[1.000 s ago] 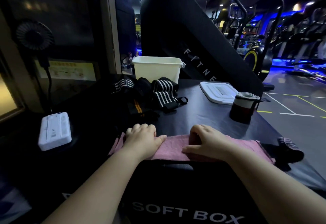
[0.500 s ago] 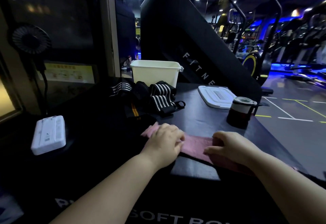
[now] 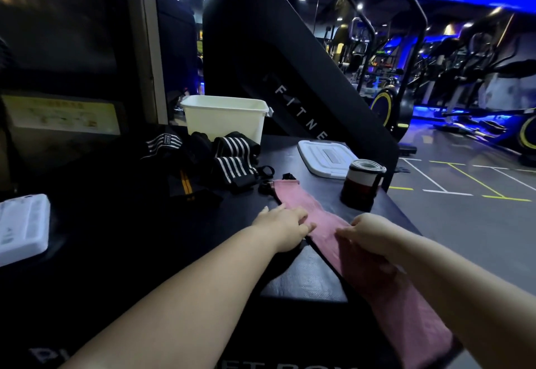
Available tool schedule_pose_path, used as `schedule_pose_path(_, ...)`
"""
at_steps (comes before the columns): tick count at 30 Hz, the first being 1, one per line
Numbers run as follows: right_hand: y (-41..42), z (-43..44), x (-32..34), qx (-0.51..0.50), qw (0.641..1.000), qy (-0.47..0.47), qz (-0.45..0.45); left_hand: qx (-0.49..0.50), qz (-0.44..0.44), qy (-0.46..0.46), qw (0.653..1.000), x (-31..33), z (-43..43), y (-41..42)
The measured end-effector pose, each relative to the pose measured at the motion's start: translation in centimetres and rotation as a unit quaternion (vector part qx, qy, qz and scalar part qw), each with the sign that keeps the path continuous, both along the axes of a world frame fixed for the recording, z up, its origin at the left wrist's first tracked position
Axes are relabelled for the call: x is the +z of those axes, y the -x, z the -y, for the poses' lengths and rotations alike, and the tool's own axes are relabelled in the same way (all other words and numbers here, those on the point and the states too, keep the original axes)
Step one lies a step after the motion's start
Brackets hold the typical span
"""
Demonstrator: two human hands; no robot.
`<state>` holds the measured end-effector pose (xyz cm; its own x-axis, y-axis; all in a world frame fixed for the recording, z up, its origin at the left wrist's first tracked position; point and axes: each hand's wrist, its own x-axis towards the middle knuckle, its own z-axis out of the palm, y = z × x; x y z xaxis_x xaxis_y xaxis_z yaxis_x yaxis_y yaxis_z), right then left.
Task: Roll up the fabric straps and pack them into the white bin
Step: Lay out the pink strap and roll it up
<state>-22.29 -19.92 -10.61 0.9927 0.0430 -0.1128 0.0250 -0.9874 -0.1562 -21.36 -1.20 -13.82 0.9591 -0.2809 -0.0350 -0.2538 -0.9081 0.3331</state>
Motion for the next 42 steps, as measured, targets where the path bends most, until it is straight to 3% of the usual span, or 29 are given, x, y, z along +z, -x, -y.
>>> schedule_pose_path(15, -5.9, -3.8, -2.9, -0.087, 0.981, -0.149, 0.086, 0.055, -0.004, 0.022, 0.998, 1.0, -0.7, -4.0)
schedule_pose_path(25, -12.8, -7.3, -3.1, -0.128, 0.970, -0.172, 0.116, 0.070, 0.039, 0.089, 0.993, -0.3, -3.0, -6.0)
schedule_pose_path(30, -15.4, -7.4, -3.9, -0.157, 0.966, -0.172, 0.114, 0.053, 0.024, 0.062, 0.996, 0.0, -2.9, -6.1)
schedule_pose_path(33, -15.4, -6.1, -3.7, -0.119, 0.956, -0.248, 0.102, 0.048, 0.004, 0.031, 0.998, -0.1, -3.0, -6.2)
schedule_pose_path(36, -13.6, -3.9, -2.6, -0.032, 0.948, -0.316, 0.019, 0.044, -0.011, 0.008, 0.999, -0.4, -3.0, -6.3)
schedule_pose_path(39, -10.6, -1.6, -1.8, 0.034, 0.942, -0.331, -0.045, 0.038, -0.024, -0.003, 0.999, -0.6, -3.1, -6.2)
schedule_pose_path(42, -7.5, -0.3, -1.9, 0.072, 0.947, -0.310, -0.053, 0.030, -0.028, 0.001, 0.999, -0.7, -3.2, -5.6)
